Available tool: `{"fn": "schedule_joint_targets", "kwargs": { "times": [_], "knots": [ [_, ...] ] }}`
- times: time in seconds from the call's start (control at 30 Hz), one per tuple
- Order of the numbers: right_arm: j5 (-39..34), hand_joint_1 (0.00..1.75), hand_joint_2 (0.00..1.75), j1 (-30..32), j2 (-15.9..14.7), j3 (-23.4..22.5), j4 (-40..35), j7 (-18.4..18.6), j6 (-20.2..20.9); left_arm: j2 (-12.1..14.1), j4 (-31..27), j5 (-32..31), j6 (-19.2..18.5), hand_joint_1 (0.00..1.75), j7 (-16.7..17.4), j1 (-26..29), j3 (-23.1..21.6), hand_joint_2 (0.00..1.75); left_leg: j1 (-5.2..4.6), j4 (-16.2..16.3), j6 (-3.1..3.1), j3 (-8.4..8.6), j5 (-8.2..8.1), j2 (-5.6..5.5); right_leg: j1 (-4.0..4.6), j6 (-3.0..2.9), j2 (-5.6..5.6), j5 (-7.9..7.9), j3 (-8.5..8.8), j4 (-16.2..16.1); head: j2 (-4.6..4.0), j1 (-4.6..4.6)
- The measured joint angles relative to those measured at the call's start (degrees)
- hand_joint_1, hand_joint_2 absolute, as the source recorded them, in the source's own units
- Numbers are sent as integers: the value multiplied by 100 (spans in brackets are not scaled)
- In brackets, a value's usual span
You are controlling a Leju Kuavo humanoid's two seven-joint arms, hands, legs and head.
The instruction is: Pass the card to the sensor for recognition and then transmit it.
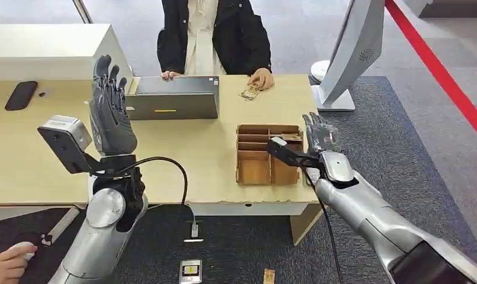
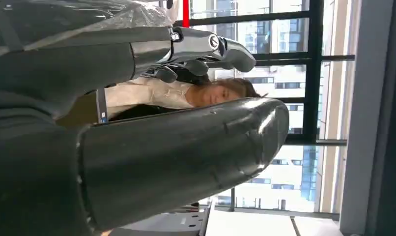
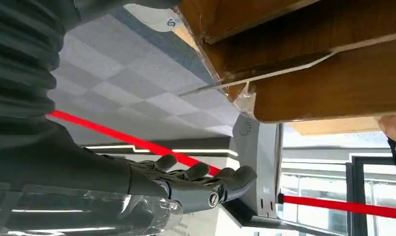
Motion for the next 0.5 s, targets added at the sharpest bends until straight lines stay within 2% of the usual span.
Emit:
{"fn": "schedule_joint_targets", "kwargs": {
  "times": [0.5],
  "knots": [
    [-59,0,175,-17,52,0,129,-94,-190,0,0,0,70,0,9,-5,-94,0,0,0,0,-1,0,-1,0,0,0,0,1,0,0,0]
  ]
}}
